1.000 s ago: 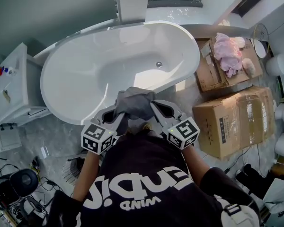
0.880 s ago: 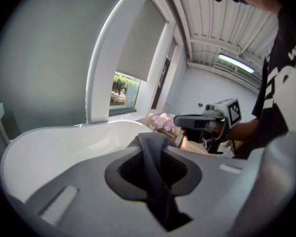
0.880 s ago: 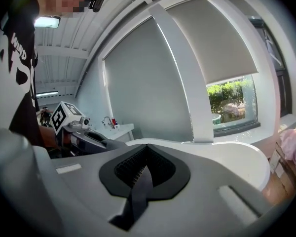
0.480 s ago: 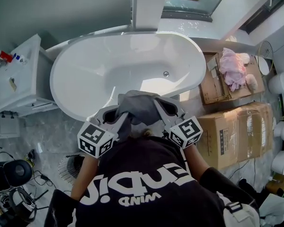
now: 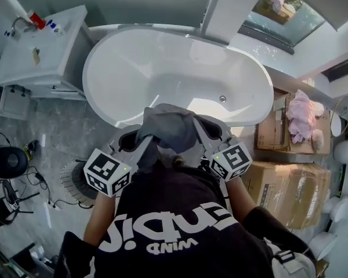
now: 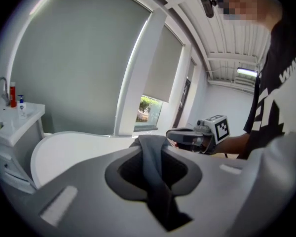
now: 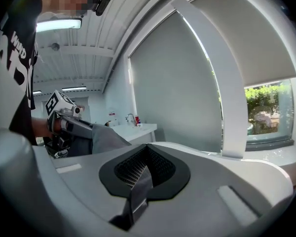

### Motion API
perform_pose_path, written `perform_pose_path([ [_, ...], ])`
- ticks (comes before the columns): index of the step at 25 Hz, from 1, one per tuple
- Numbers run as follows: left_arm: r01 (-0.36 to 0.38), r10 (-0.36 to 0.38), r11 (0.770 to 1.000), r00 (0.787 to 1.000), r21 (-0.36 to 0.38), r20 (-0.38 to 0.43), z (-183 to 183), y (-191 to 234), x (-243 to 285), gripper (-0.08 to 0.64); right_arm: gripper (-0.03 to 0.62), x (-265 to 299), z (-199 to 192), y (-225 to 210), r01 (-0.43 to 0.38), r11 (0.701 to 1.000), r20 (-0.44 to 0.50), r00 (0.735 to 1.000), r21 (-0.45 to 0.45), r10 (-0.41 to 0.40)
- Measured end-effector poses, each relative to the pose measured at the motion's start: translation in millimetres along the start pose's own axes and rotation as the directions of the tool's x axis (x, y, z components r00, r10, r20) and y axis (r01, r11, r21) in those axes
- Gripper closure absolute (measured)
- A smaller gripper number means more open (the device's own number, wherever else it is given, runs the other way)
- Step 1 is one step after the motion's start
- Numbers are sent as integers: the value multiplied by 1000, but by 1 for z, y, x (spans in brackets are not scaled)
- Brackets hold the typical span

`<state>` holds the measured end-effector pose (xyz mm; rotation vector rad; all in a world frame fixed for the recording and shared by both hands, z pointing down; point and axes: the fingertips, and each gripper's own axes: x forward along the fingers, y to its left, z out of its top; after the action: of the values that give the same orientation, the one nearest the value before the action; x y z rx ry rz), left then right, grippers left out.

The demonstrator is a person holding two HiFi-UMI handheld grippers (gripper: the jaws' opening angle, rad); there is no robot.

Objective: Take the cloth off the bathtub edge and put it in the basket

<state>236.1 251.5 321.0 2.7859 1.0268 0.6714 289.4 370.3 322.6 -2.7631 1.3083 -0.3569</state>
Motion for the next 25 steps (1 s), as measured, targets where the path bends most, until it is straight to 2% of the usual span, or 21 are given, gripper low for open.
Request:
perform_pose_path([
  [3,-112,113,992,993,-51,30,-5,4,-21,511,583,18,1,9,-102,995,-9,995,-11,102],
  [5,-194,199,977,979,-89,49,-9,7,-38,511,583,31,1,18,-177,984,-22,984,-13,176],
  [8,-306,320,939,945,-156,75,-16,15,-71,511,583,56,-1,42,-288,958,-49,957,-21,286],
  [10,-373,396,906,914,-201,88,-24,20,-94,511,583,72,-3,64,-361,932,-69,931,-33,358],
  [14,-507,551,814,829,-282,99,-43,21,-140,511,583,99,-11,113,-517,855,-105,853,-36,511],
  [18,-614,688,698,717,-370,109,-60,19,-186,511,583,122,-22,172,-673,739,-155,735,-39,660],
  [22,-686,789,580,607,-440,94,-85,14,-235,511,583,139,-29,237,-784,619,-198,614,-48,764],
  [25,-711,836,509,542,-485,82,-104,11,-274,511,583,146,-33,286,-833,550,-219,548,-57,808],
])
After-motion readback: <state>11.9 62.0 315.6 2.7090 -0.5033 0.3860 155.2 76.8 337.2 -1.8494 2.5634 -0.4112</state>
